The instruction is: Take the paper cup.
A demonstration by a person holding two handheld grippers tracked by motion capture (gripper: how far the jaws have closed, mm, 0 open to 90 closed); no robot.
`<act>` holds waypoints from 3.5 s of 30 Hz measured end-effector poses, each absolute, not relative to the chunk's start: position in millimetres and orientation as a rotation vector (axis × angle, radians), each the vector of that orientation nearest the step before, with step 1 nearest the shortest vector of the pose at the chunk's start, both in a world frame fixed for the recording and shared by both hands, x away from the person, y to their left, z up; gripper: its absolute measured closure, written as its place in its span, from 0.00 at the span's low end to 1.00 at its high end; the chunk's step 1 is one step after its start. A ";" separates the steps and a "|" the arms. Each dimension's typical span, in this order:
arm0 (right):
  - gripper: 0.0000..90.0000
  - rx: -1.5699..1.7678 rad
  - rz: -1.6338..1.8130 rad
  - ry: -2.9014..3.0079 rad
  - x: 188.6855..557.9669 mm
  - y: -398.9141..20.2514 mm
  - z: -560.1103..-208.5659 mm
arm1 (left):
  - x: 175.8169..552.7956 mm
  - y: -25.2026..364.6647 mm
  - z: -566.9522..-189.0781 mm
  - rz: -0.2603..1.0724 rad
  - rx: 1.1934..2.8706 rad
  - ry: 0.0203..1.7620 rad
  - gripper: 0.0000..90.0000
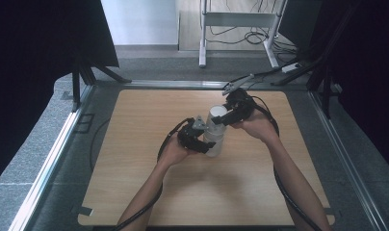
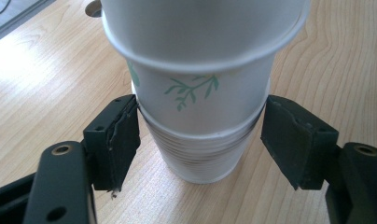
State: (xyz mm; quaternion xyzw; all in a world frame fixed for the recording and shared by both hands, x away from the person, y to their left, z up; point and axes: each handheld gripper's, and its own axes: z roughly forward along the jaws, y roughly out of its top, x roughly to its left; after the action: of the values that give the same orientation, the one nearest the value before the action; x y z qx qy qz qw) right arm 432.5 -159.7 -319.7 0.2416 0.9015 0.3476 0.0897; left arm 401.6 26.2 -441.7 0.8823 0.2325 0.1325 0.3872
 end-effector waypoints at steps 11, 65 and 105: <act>0.40 0.685 1.069 2.660 428.1 -161.4 -296.3 | 401.7 25.7 -441.5 0.344 2.254 0.584 0.31; 0.40 0.593 1.152 2.633 372.3 -207.7 -276.4 | 352.1 61.9 -413.8 0.260 2.215 0.571 0.00; 0.40 0.525 1.220 2.627 336.4 -218.6 -344.2 | 300.9 81.6 -444.0 0.282 2.209 0.548 0.00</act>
State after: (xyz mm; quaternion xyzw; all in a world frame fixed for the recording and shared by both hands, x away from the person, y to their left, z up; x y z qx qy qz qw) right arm 336.4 -218.6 -344.2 0.1774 0.8881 0.4124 0.0987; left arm 300.9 81.6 -444.0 0.8778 0.2176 0.1121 0.4117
